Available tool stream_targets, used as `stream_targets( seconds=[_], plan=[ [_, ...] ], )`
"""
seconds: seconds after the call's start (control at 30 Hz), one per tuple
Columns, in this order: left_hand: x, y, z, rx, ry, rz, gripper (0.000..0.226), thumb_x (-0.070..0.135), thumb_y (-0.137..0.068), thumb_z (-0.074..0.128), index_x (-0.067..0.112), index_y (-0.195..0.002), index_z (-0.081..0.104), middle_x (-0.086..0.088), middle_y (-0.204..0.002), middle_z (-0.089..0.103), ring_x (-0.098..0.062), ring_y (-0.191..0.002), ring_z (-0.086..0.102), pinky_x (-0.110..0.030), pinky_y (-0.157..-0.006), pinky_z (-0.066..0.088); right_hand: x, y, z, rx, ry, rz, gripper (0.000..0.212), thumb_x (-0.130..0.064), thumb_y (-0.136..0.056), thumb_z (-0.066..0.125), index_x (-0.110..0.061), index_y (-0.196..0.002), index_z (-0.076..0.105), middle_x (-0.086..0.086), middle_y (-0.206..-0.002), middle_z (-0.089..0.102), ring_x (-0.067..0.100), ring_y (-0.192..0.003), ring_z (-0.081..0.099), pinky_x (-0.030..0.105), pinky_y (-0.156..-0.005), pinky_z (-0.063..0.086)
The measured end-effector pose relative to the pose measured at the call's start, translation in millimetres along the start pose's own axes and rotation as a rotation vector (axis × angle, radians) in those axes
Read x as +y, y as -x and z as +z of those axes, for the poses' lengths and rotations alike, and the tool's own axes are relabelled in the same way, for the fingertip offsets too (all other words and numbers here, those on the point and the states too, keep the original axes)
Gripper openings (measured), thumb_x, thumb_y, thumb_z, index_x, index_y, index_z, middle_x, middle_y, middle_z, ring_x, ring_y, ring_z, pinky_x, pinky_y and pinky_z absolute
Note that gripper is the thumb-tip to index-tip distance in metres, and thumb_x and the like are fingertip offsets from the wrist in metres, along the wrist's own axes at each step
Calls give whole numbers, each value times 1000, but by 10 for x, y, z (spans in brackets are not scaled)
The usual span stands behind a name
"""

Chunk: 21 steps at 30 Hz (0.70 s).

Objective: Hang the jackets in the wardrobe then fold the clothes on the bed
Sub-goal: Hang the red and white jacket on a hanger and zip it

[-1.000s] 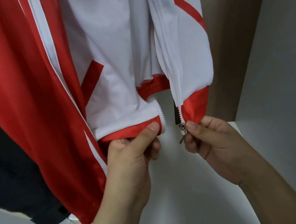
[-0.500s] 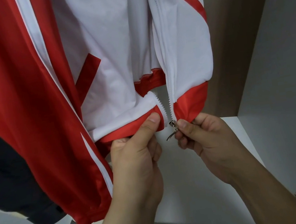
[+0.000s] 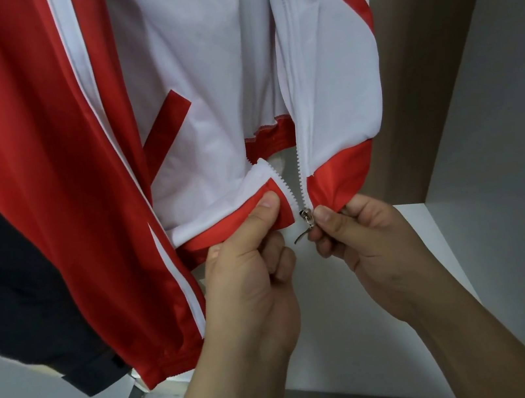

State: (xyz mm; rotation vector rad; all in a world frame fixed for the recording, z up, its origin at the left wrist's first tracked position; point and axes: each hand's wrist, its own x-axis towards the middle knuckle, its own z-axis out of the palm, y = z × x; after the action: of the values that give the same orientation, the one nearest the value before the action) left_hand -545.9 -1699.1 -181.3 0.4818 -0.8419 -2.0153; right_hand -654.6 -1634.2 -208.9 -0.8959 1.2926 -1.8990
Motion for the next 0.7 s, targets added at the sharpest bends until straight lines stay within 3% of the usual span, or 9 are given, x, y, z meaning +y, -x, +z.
stream_targets(
  seconds=[0.33, 0.53, 0.63, 0.7],
  plan=[
    [33, 22, 4, 21, -30, 18, 16, 12, -72, 72, 22, -69, 61, 6, -62, 48, -3, -37, 27, -15, -34, 26, -9, 28, 75, 7, -29, -5, 14, -29, -75, 67, -18, -80, 74, 4, -69, 66, 13, -64, 57, 22, -62, 50],
    [-3, 56, -41, 55, -345, 182, 26, 18, -87, 70, 19, -65, 56, 7, -47, 36, -5, -38, 30, -17, -38, 30, -31, 49, 100, 87, 42, -30, 25, -36, -73, 66, -15, -84, 71, 0, -70, 66, 11, -64, 54, 27, -64, 44],
    [-9, 70, -54, 41, -468, 278, 18, 19, -89, 67, 16, -72, 62, 4, -44, 37, -1, -38, 42, -12, -41, 36, -58, 65, 101, 78, 40, -48, 26, -40, -71, 69, -22, -88, 75, -11, -73, 69, -1, -64, 57, 17, -65, 46],
    [-5, 68, -74, 12, -524, 297, 18, 19, -88, 69, 16, -71, 62, 8, -45, 41, -2, -41, 38, -15, -42, 36, -64, 66, 101, 67, -9, -69, 21, -35, -75, 69, -21, -89, 76, -14, -76, 70, -5, -64, 60, 8, -62, 45]
  ],
)
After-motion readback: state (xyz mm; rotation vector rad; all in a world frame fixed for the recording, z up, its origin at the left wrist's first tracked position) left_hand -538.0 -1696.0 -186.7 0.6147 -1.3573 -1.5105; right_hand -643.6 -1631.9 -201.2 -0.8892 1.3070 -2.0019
